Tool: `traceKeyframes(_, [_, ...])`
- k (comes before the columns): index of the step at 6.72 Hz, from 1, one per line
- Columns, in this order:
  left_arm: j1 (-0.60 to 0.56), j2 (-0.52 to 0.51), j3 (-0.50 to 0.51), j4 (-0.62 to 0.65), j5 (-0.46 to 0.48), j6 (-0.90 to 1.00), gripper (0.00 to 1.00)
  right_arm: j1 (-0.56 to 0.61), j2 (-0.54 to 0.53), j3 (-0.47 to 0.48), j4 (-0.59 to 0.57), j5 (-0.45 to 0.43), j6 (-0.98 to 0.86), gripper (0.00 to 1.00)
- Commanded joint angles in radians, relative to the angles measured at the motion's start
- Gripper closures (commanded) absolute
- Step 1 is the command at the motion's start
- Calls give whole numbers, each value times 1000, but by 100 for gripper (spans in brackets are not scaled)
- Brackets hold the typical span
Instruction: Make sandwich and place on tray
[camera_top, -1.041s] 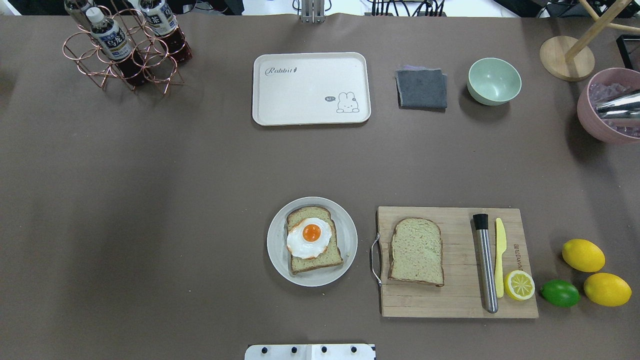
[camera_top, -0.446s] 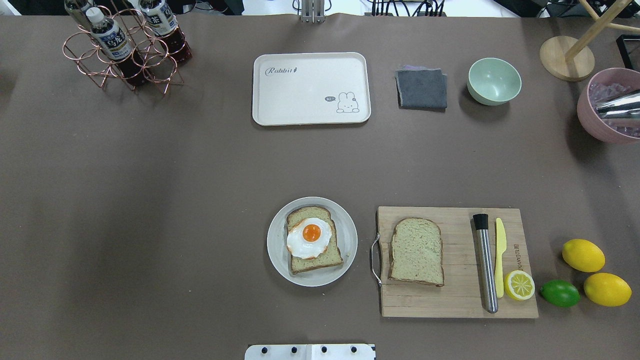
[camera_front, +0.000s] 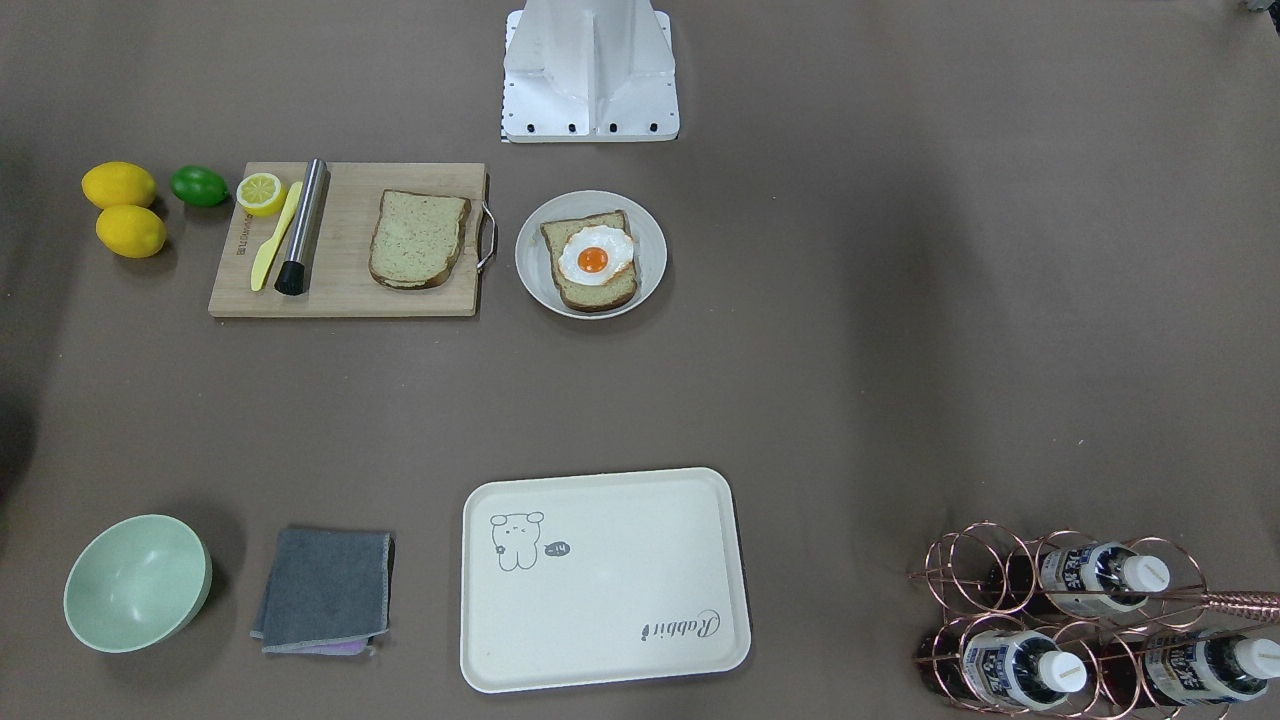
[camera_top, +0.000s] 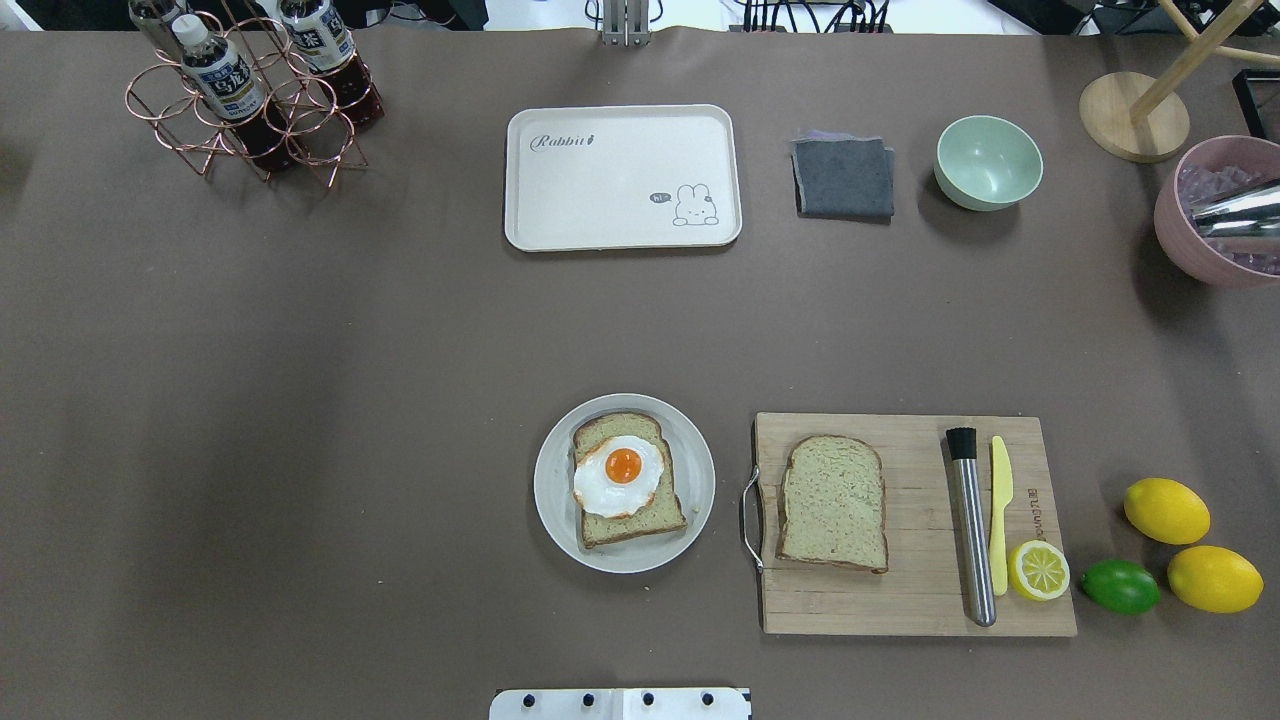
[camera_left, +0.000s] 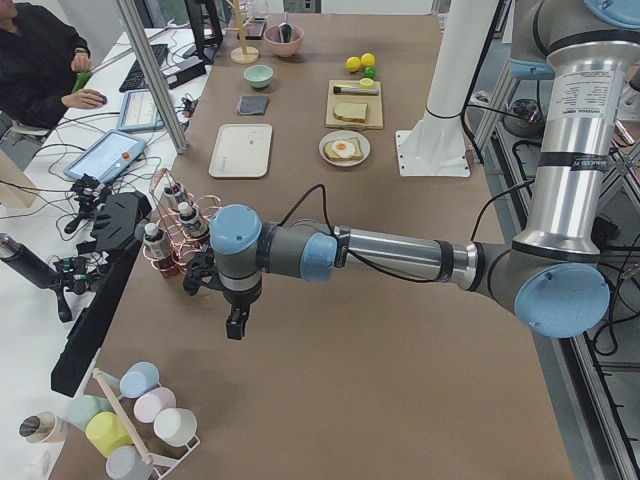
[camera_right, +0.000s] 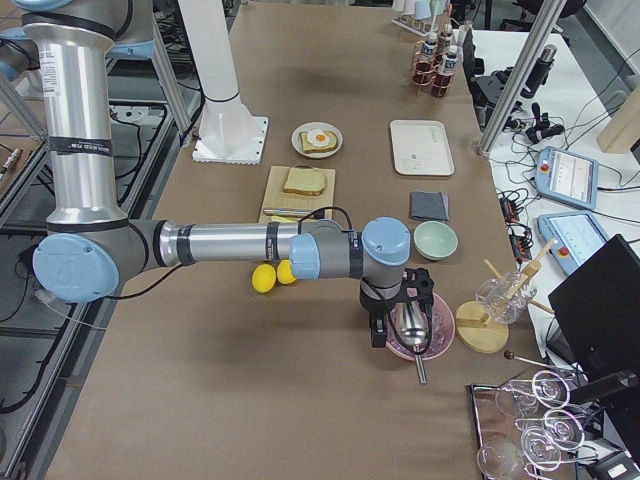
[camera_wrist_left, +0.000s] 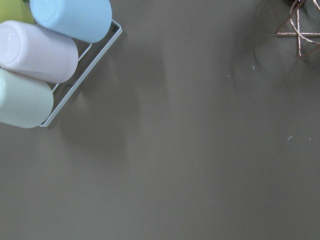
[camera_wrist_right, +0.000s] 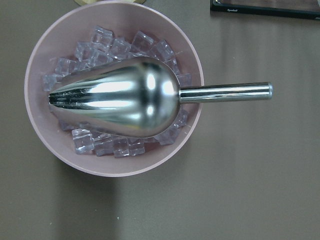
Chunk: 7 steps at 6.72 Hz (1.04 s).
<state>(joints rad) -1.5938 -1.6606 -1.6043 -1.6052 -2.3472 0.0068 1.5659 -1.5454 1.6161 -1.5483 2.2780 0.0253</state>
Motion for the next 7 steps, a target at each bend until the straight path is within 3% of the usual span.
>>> traceKeyframes(1, [0,-1,11,-1,-65,-2,2,-1,1,-2,-1,2,5,0])
traceKeyframes(5, [20,-22,-46,-63,-52,-50,2,-36,8,41,59,11,5,0])
traceKeyframes(7, [54,-27,-48,-98,-52,-59,2,-35,-7,86,60,133,8,0])
